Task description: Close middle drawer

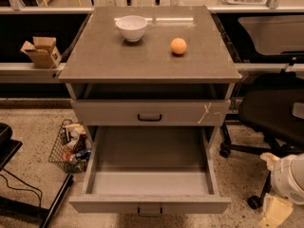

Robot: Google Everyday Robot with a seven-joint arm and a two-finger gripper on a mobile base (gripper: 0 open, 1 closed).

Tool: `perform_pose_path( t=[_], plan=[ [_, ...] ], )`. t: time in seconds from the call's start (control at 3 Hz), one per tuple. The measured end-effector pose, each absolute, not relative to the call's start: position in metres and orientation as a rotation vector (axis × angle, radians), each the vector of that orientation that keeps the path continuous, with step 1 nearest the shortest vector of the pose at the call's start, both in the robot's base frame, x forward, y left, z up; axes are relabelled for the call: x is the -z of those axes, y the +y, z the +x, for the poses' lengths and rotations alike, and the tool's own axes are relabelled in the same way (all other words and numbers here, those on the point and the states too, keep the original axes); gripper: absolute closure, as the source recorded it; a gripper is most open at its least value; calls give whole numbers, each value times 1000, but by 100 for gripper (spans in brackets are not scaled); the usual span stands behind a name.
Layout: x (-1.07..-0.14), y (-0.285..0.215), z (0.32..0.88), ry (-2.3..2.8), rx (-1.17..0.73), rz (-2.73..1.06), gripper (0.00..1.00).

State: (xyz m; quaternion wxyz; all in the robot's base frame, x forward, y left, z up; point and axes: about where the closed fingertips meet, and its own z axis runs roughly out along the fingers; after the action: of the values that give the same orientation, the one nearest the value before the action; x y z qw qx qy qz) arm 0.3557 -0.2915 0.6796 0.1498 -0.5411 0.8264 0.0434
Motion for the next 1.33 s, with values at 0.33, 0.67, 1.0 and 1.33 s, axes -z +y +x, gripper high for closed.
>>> perform_pose_path(
  t=[0.33, 0.67, 1.0, 1.33],
  plan=[
    [-677, -293, 356, 2379, -129, -1551, 0],
    [-674, -286, 353, 2363, -98, -1582, 0],
    [-632, -277, 341, 2362, -136, -1596, 18],
    [-562, -268, 324, 2353, -230, -1564, 41]
  ],
)
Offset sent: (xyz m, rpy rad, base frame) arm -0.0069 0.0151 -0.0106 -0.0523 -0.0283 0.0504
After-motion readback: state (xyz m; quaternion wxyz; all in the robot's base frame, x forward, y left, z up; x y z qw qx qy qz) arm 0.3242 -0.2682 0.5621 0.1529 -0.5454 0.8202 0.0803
